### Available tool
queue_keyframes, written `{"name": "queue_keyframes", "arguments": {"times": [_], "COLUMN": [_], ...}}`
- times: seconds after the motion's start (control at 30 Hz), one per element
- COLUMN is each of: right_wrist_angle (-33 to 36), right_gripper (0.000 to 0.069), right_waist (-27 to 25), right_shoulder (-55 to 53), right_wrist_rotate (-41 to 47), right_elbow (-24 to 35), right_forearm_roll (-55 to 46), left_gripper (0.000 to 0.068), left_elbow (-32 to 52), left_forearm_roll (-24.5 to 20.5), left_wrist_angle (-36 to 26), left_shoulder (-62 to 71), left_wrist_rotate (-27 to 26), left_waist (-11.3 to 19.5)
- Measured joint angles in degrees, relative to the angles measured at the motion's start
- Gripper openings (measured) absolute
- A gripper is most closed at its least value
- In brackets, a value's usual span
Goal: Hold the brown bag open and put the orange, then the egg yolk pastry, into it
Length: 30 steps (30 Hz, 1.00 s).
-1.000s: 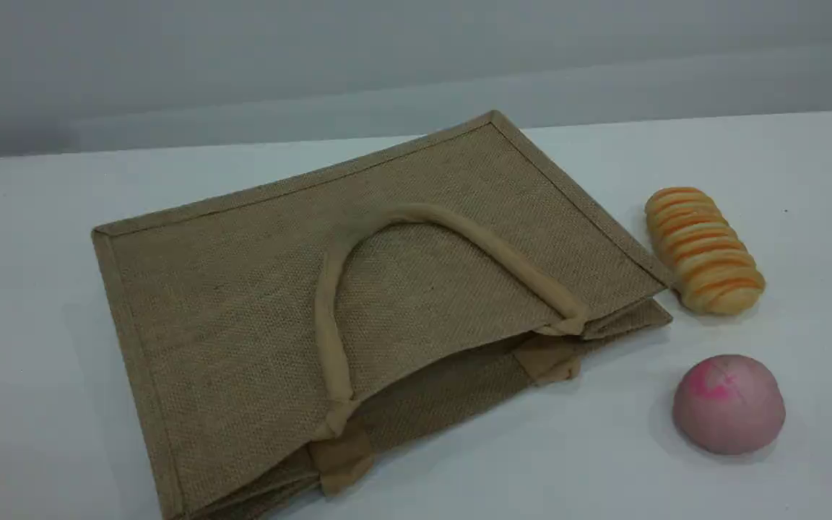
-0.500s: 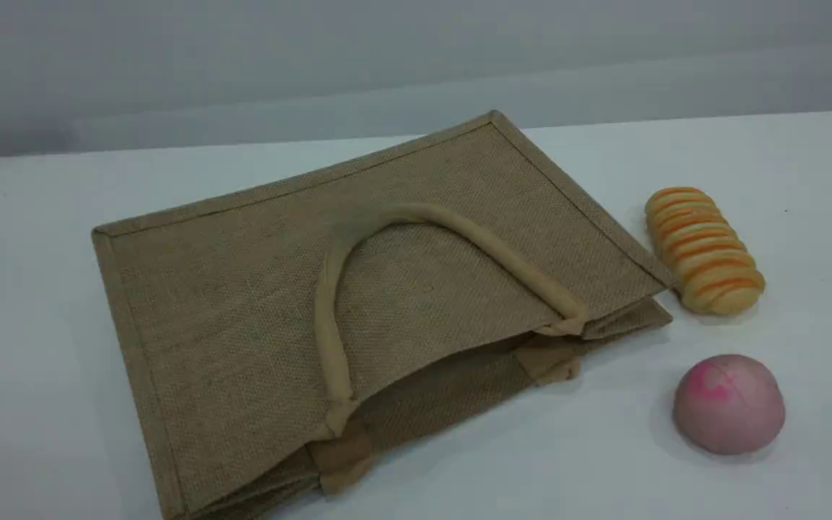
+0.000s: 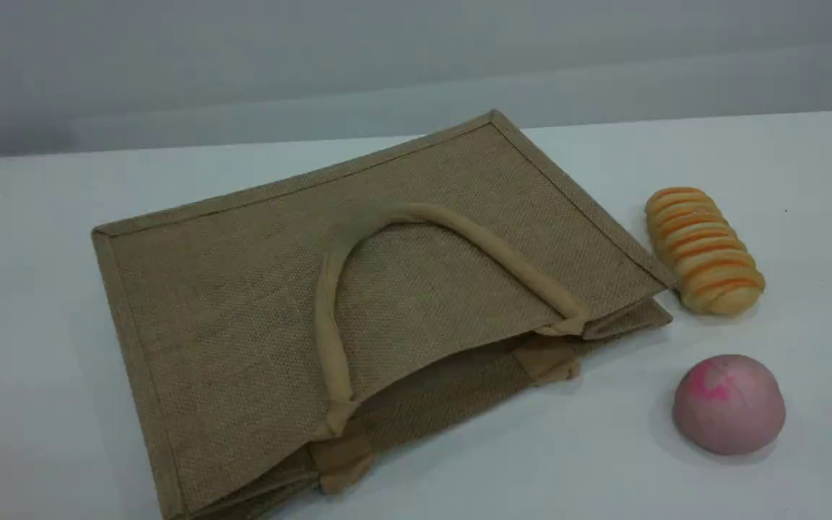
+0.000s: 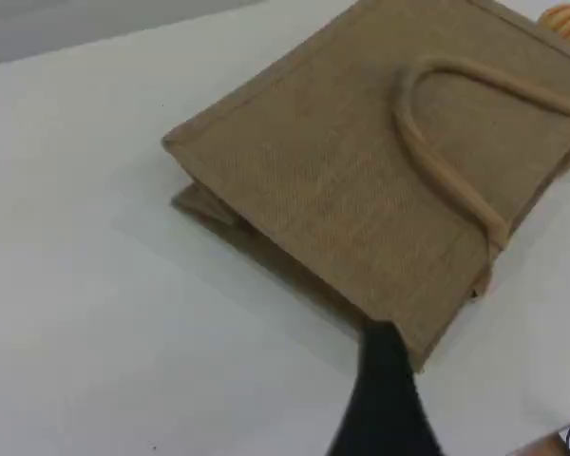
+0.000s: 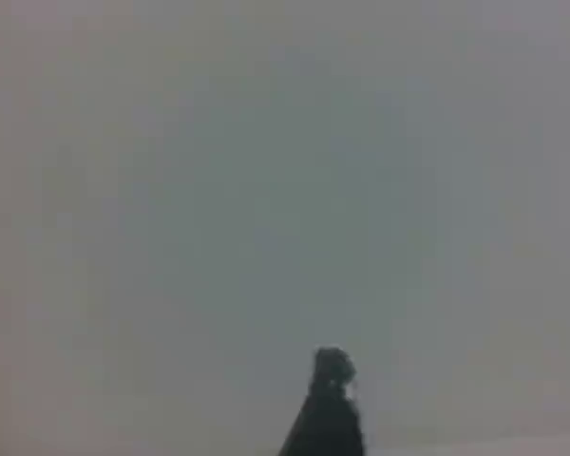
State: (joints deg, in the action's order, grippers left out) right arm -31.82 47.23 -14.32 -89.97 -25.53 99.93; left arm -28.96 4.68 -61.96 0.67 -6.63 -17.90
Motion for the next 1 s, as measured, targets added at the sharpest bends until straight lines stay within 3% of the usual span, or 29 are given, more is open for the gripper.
{"name": "queue_keyframes", "arguments": {"times": [0.2, 0.33, 0.63, 0.77, 1.0], "right_wrist_angle": [9.34, 18.77, 49.31, 53.29, 51.61], "right_gripper": [0.0573, 0.0573, 0.0573, 0.0573, 0.0573], "right_waist": [0.0, 0.0, 0.0, 0.0, 0.0], "right_shoulder": [0.0, 0.0, 0.0, 0.0, 0.33], "right_wrist_rotate": [0.84, 8.18, 45.07, 57.21, 70.44], "right_elbow": [0.0, 0.02, -4.42, -4.42, -5.49], "right_forearm_roll": [-11.32, -27.85, -65.08, -71.52, -75.51], "left_gripper": [0.0463, 0.0463, 0.0463, 0.0463, 0.0463], "left_elbow": [0.0, 0.0, 0.0, 0.0, 0.0], "left_forearm_roll": [0.0, 0.0, 0.0, 0.0, 0.0], "left_wrist_angle": [0.0, 0.0, 0.0, 0.0, 0.0], "left_shoulder": [0.0, 0.0, 0.0, 0.0, 0.0], "left_wrist_rotate": [0.0, 0.0, 0.0, 0.0, 0.0], "left_waist": [0.0, 0.0, 0.0, 0.0, 0.0]}}
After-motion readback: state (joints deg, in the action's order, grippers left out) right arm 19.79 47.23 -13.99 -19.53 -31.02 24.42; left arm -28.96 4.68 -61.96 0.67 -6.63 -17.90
